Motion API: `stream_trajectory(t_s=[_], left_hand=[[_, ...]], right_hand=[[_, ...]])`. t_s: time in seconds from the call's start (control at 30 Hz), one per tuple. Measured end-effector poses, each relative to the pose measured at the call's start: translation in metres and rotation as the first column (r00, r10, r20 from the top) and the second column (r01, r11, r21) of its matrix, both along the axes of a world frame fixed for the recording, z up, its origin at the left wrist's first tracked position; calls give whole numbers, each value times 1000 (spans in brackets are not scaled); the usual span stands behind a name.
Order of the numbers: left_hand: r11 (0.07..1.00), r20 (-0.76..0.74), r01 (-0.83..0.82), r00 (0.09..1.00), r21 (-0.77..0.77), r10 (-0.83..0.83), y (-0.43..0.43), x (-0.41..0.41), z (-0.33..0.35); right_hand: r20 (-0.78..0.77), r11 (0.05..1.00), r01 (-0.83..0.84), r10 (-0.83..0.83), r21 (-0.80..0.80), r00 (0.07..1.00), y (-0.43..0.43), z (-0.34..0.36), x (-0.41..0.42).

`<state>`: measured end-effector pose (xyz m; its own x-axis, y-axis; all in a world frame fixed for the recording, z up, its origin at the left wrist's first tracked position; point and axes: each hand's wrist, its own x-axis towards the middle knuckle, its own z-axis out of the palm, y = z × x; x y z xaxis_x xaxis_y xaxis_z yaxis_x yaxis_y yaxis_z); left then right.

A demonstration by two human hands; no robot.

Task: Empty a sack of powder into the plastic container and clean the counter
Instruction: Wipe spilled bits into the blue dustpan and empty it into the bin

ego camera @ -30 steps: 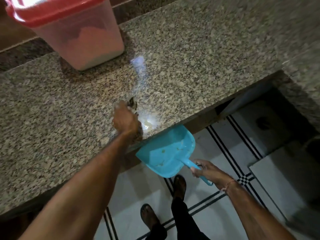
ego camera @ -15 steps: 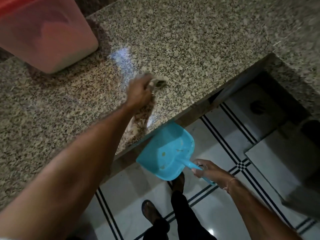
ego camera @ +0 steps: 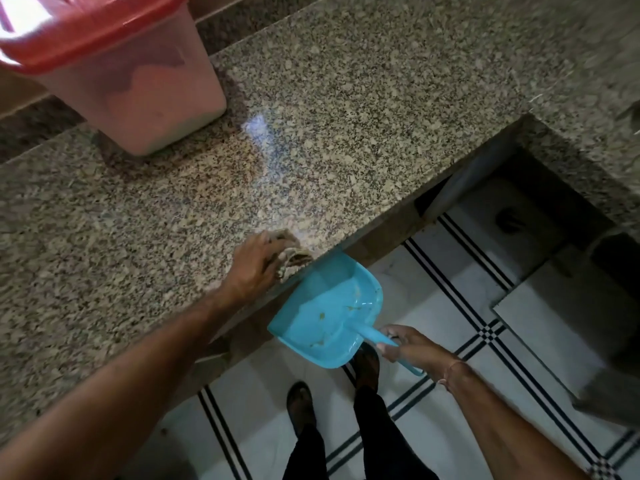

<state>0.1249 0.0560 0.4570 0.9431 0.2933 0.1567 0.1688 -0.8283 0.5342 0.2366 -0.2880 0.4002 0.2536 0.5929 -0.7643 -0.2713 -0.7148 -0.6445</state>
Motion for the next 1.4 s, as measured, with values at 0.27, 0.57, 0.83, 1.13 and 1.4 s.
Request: stream_trajectory(t_s=[0.27, 0.57, 0.83, 1.13, 1.4], left_hand=[[970, -177, -237, 958, -54, 224, -3, -70, -7], [933, -220, -356, 915, -45, 338, -35, -77, -2], [964, -197, -158, 960, 215, 202, -65, -118, -10], [782, -289, -615, 734, 99, 614, -8, -102, 8], [885, -349, -432, 867, -175, 354, -23, -44, 15]], right_hand=[[14, 998, 53, -53, -37, 999, 33, 8, -109], [5, 973, 229, -229, -31, 973, 78, 20, -172], [29, 954, 299, -299, -4, 954, 85, 25, -174], [38, 942, 335, -335, 3, 941, 68, 15, -180], [15, 949, 315, -315, 16, 949, 60, 13, -186]])
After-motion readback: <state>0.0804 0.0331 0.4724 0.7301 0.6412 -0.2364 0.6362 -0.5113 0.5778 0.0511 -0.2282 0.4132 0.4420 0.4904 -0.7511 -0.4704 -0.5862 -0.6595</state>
